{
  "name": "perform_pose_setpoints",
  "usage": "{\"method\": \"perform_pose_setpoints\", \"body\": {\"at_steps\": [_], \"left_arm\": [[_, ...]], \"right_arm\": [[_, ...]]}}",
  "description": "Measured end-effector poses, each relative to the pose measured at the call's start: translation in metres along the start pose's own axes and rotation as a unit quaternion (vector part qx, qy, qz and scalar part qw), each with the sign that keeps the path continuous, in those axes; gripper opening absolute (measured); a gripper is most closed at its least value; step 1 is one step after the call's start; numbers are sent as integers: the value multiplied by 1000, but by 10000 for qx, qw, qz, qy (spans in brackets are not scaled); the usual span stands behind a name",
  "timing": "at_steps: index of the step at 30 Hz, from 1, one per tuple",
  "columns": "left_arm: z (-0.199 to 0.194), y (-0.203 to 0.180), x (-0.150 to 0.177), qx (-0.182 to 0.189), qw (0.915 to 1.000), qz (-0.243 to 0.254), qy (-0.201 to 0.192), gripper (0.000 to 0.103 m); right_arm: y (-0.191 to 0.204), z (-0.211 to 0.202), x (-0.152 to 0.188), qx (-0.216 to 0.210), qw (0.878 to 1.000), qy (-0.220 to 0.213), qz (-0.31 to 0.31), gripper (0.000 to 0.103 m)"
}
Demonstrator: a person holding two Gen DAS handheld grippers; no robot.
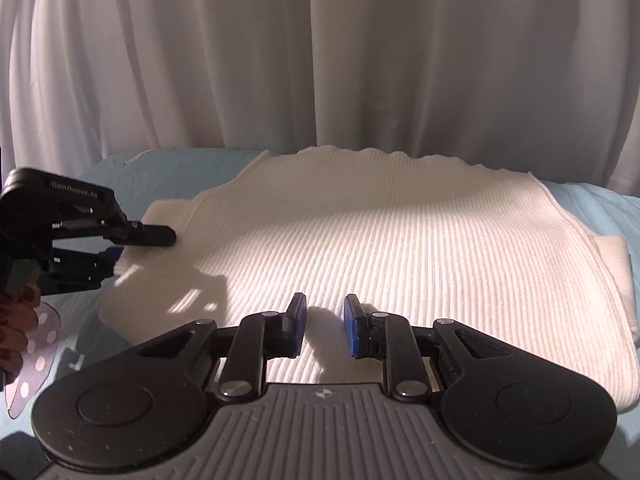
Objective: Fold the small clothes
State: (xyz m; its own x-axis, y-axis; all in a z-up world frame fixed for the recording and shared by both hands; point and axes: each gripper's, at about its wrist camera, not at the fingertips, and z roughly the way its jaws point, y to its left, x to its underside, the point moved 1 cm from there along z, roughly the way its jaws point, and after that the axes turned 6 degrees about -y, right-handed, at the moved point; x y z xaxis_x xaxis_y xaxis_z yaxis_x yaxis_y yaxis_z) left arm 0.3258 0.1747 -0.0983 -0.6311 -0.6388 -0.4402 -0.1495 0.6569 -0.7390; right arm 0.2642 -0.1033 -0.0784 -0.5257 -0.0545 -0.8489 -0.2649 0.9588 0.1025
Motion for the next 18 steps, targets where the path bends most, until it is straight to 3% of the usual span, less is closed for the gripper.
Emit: {"method": "perform_pose_setpoints", "body": {"at_steps": [4,7,10,16,18], "left_arm": [[3,3,0,-30,10000,-57,17,28],[2,2,-1,63,9999,-122,-29,19],[-4,-5,-2,108,9998,-77,-112,15],[-11,-64,0,25,9963,822,-230,13],[-8,-90,6,154,9938,1079,-197,12]], "right_arm": [[-7,-2,0,-106,9999,-62,53,19],[-19,-14,-2,-167,9991,-182,349,19],[-33,-23,-4,104,9983,-295,485,19],[-64,-35,-4,374,9936,-366,997,19],[-70,-37,-4,424,9921,-429,1102,19]]}}
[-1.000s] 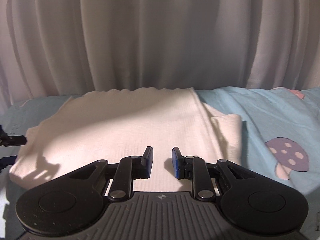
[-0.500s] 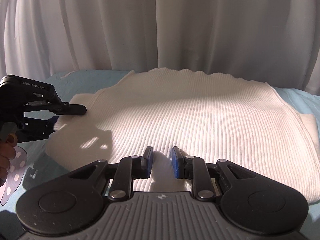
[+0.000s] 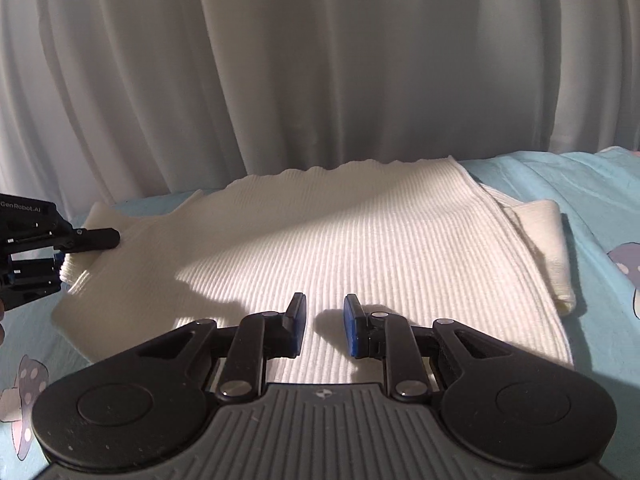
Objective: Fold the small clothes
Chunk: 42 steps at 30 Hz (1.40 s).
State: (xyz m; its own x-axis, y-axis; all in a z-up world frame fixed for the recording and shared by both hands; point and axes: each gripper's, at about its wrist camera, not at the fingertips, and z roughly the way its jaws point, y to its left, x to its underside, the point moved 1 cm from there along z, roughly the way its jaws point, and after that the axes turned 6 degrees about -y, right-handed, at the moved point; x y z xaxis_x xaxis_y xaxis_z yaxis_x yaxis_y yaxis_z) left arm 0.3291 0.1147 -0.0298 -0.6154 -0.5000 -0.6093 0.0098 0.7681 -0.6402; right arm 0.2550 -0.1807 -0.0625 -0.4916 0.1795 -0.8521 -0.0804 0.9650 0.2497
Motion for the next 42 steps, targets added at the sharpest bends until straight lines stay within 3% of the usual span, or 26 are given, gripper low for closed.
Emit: {"method": "perform_pose_setpoints", "body": {"at_steps": [3,8,11,13,14,15,17,20,22,24,25,27,29,30,33,36,40,42], "left_arm": [[17,-36,14,231,9985,445,221,12],[57,-59,56,23,9932,896,748,12],[59,-65,72,-31,9917,1180,513,13],[58,-73,78,26,9887,1452,382,19],[56,-73,79,178,9875,1521,365,31],[52,-70,81,510,9862,1521,411,46],[45,-63,78,921,9872,1151,610,54],[34,-62,67,1157,9870,652,908,55],[17,-66,61,1245,9863,699,830,56],[1,-68,53,1288,9875,750,507,63],[-4,-66,50,1192,9893,776,330,66],[-5,-62,44,557,9943,911,-34,67],[4,-52,45,-244,9946,1004,-41,64],[9,-46,47,-401,9948,935,39,62],[29,-37,60,-190,9946,794,639,60],[38,-43,74,-470,9883,1220,786,62],[31,-27,58,-514,9922,458,1036,68],[14,-24,45,-420,9950,299,851,81]], "right_arm": [[-7,-1,-2,100,9999,-62,62,19],[-22,-2,-1,311,9995,-5,112,19],[-30,-3,2,394,9991,42,154,19],[-33,-2,2,384,9990,84,217,19],[-34,-3,1,367,9990,86,237,19],[-34,-4,0,321,9992,61,247,20],[-31,-6,-4,222,9995,-6,203,20],[-29,-3,-5,167,9998,36,123,20],[-30,0,-4,135,9997,139,158,19],[-32,2,-3,121,9996,191,189,19],[-33,3,-3,102,9996,191,201,19],[-32,4,-5,64,9996,175,214,19],[-30,5,-6,23,9996,182,197,19],[-29,6,-7,8,9997,185,176,19],[-27,8,-6,-60,9996,246,127,20],[-25,10,-5,-111,9994,305,83,20],[-30,14,-15,-450,9975,408,373,20],[-36,19,-23,-801,9926,487,776,31]]}}
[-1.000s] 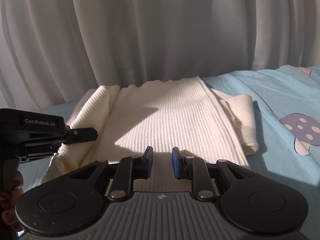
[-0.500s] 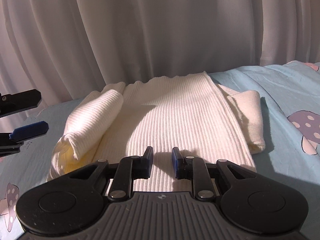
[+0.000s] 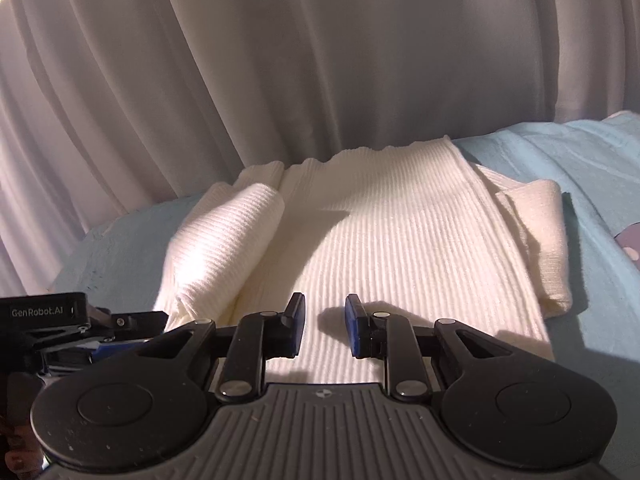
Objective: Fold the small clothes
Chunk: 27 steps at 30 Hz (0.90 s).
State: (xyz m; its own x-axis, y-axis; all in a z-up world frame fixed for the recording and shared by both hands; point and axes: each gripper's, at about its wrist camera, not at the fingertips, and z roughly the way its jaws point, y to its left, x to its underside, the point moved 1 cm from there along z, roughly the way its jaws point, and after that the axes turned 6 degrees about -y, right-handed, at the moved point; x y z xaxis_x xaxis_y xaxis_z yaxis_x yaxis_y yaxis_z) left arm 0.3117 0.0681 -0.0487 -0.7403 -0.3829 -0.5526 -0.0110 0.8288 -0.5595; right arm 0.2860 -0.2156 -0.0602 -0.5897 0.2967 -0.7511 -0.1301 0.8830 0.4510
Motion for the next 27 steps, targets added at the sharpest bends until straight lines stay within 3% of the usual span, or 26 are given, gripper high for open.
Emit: {"method": "perform_pose_setpoints", "body": {"at_steps": [2,3,6,8,12,17,21,23,24,26,27], "left_arm": [[-21,7,-8,12,9988,-56,-481,95],[-27,11,-11,-141,9974,-54,-702,97],[-26,21,-20,-1136,9880,78,-1041,97],[-21,29,-22,-1458,9841,107,-1010,97],[-10,34,-20,-1480,9843,61,-957,97],[9,35,-13,-1287,9892,23,-699,97],[17,27,-11,-1316,9884,215,-731,97],[19,23,-10,-1311,9883,322,-713,97],[20,22,-9,-1321,9880,382,-708,97],[21,20,-8,-1357,9872,444,-711,97],[21,20,-8,-1347,9874,437,-710,97]], "right_arm": [[-7,9,-11,-461,9968,203,627,45],[-10,15,-16,-628,9936,312,884,48],[-15,38,-28,-1089,9813,544,1491,48],[-15,55,-32,-1173,9767,702,1654,48],[-14,87,-33,-1265,9677,1032,1920,48],[6,105,-38,-1426,9667,1219,1739,48],[16,118,-37,-1469,9672,1365,1559,46],[19,121,-37,-1452,9680,1384,1507,38],[21,122,-37,-1426,9689,1383,1476,27],[24,120,-36,-1360,9724,1314,1366,16],[27,117,-36,-1317,9754,1251,1245,15]]}}
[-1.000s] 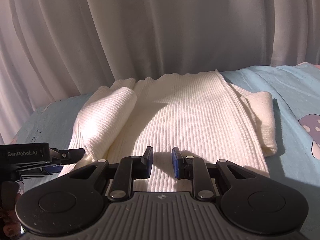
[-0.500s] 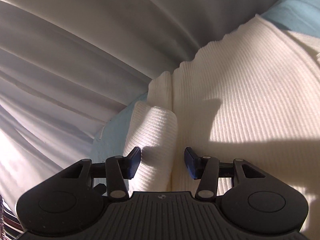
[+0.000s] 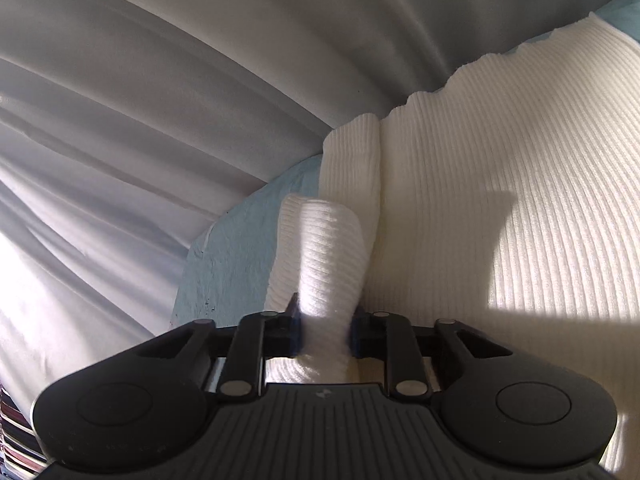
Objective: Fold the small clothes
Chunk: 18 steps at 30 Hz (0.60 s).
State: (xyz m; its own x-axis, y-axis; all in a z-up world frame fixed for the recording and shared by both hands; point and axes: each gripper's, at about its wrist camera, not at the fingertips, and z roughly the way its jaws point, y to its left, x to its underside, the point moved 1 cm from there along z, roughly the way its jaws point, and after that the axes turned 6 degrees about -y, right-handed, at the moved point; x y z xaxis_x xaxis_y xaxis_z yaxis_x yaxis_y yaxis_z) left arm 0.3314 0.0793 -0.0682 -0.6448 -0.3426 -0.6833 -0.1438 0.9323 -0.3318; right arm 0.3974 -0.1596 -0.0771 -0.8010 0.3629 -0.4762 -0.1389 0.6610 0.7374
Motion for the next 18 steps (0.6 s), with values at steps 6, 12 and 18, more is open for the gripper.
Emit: {"method": "perform_pose_setpoints", "body": {"at_steps": [6,12,18], "left_arm": [[-7,-2,-1,80,9999,-56,45,97],[-8,-33,2,409,9988,268,35,97],[5,-68,21,667,9957,597,237,97]], "right_arm": [[17,-31,1,532,9938,-492,-847,13],[-6,-93,0,1129,9810,-1091,-1135,12],[-71,-113,4,1035,9883,-1092,-263,17]]}}
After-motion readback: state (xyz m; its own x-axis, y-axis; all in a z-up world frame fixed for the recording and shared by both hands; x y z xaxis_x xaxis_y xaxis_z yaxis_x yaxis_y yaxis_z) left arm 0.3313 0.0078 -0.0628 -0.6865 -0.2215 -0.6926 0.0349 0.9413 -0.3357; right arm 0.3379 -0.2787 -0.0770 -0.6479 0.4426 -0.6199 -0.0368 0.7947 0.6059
